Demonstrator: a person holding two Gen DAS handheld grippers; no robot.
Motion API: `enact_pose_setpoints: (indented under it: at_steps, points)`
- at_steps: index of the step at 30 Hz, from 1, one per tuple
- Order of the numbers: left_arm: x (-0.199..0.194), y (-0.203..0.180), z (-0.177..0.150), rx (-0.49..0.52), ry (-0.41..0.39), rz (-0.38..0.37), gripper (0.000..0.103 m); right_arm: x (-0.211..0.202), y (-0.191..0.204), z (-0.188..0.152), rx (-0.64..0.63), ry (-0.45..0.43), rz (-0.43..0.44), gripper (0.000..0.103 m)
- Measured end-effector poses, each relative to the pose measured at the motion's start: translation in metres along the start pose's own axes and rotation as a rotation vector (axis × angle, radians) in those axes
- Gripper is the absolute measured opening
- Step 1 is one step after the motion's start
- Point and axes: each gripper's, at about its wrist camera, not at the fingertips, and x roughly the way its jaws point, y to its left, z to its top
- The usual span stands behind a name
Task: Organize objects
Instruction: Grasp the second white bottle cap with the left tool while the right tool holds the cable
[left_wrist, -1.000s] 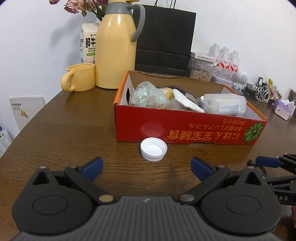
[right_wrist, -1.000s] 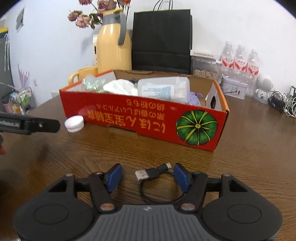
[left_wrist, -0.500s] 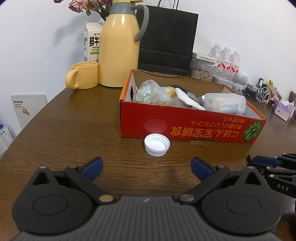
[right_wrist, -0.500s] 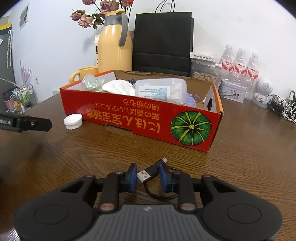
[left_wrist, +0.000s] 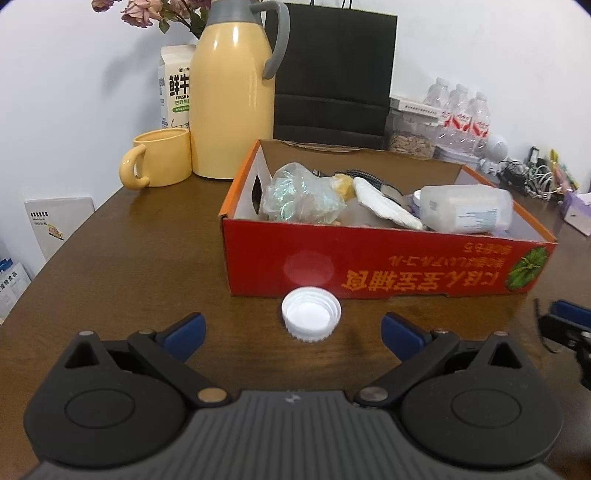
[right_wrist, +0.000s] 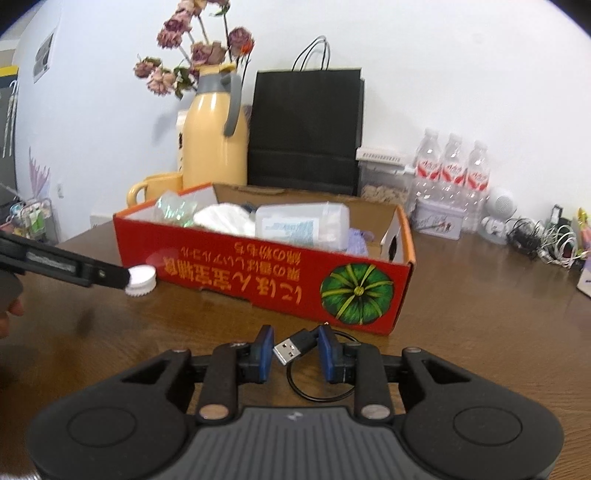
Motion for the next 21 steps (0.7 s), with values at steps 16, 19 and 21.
enact_pose_setpoints:
  at_steps: [16, 19, 21]
  points:
    - [0.025, -0.013, 0.000, -0.017, 0.015, 0.021, 0.041, -0.005, 0.002, 0.002, 0.004, -0.051, -0.011, 0.025]
    - [0.020, -0.012, 0.001, -0.024, -0.004, 0.017, 0.041, -0.006, 0.002, 0.002, 0.004, -0.055, -0.014, 0.025]
    - [0.016, -0.012, 0.000, -0.026, -0.017, 0.011, 0.041, -0.006, 0.002, 0.002, 0.003, -0.060, -0.015, 0.025]
